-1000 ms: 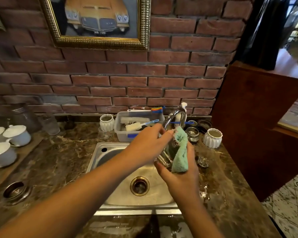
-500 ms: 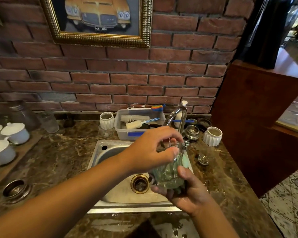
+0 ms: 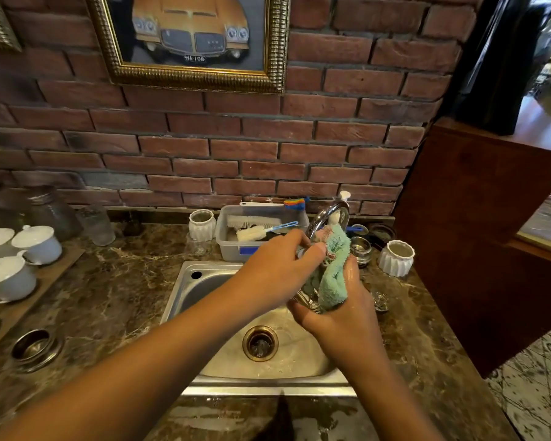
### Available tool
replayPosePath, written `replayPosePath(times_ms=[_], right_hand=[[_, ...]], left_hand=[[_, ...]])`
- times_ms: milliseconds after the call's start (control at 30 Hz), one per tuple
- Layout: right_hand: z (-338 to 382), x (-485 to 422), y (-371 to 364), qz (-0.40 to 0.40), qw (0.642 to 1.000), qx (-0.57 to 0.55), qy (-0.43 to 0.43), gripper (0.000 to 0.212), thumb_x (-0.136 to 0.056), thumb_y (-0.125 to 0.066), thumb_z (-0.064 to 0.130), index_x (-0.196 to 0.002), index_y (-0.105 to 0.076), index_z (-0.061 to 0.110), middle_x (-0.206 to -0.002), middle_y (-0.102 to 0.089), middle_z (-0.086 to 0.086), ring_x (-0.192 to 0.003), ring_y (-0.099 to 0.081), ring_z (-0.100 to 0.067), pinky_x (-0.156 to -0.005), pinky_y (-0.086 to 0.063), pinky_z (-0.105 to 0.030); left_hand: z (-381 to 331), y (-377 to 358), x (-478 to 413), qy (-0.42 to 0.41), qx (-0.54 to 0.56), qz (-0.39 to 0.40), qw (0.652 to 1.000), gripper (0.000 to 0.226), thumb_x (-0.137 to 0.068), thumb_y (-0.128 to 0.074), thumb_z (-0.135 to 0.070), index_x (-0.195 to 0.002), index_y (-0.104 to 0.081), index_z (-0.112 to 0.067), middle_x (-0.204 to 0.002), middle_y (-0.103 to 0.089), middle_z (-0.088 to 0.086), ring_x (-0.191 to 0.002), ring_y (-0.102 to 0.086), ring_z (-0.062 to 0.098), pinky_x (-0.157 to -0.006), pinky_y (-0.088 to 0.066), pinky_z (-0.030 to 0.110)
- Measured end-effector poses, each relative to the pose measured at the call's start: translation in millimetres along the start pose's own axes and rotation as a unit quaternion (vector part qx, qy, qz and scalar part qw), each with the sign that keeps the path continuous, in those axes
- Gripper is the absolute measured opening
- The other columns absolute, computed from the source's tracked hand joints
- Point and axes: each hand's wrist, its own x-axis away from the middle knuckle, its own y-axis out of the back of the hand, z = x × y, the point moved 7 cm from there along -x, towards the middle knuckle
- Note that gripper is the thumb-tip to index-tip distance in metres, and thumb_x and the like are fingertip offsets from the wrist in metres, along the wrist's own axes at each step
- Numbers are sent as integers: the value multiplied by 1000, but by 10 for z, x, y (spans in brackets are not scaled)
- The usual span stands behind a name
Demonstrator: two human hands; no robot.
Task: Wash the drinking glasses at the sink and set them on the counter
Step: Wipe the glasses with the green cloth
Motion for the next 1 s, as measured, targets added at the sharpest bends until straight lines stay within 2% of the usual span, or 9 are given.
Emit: replayPosePath(times_ms=[133, 333, 400, 533, 633, 733, 800, 900, 1000], right_hand=[[23, -9, -10, 13, 1000, -7, -6, 89, -62, -86, 39, -136, -39, 49, -120, -65, 28, -107, -64, 9, -80, -51, -6], [13, -47, -66, 125, 966, -205, -100, 67, -60, -86, 21, -121, -61, 35, -111, -74, 6, -101, -73, -16, -76, -59, -26], [31, 2, -117, 174, 916, -331, -144, 59, -64, -86, 18, -120, -67, 28, -113, -75, -4, -103, -74, -26, -80, -60, -34], [2, 149, -283, 229, 754, -573, -226, 65, -58, -97, 11, -118, -72, 6, -112, -72, -26, -99, -72, -43, -81, -60, -55], [-90, 231, -358, 212, 722, -610, -247, 66, -47, -102, 15, -107, -78, 3, -106, -74, -25, -95, -74, -39, -73, -62, -52], [-111, 225, -357, 193, 758, -576, -237, 82, -51, -101, 19, -125, -67, 7, -109, -74, -22, -95, -74, -36, -71, -63, -48], [-110, 132, -292, 163, 818, -513, -204, 85, -54, -99, 21, -131, -61, 18, -111, -74, -18, -95, -74, -36, -74, -63, -48], [-39, -29, -122, 86, 944, -299, -107, 70, -64, -87, 18, -127, -61, 32, -120, -72, -6, -112, -70, -31, -88, -61, -42], [46, -62, -16, 18, 987, -155, -31, 83, -67, -86, 19, -137, -45, 33, -124, -69, 12, -113, -69, -9, -88, -57, -20]], left_hand=[[16, 3, 36, 8, 39, -35, 999, 37, -90, -47, -60, -105, -62, -30, -98, -67, -6, -90, -63, 12, -70, -51, 32], [-163, 133, 192, -110, 70, -54, 990, 48, -74, -44, -61, -104, -66, -31, -92, -64, -16, -91, -58, 1, -71, -48, 21], [-247, 187, 242, -162, 96, -33, 981, 47, -77, -46, -55, -107, -68, -26, -97, -66, -13, -93, -60, 4, -75, -50, 22], [-342, 228, 269, -223, 79, 8, 971, 58, -79, -45, -50, -114, -68, -11, -97, -64, 12, -89, -59, 26, -78, -50, 47], [-361, 210, 286, -244, 64, 27, 967, 57, -81, -43, -48, -116, -67, -10, -99, -63, 12, -90, -58, 25, -78, -48, 45], [-276, 207, 239, -227, 60, 46, 971, 61, -83, -40, -52, -123, -67, -15, -114, -65, 7, -106, -59, 20, -90, -50, 42], [-217, 215, 175, -203, 70, 45, 976, 61, -83, -40, -55, -126, -68, -20, -122, -59, 4, -115, -55, 14, -97, -46, 36], [-159, 206, 94, -143, 77, 2, 987, 50, -84, -46, -56, -121, -68, -30, -116, -53, -2, -106, -53, 2, -83, -42, 22], [-96, 185, 33, -81, 61, -45, 994, 37, -87, -51, -52, -115, -64, -32, -109, -60, -3, -99, -57, 4, -75, -43, 20]])
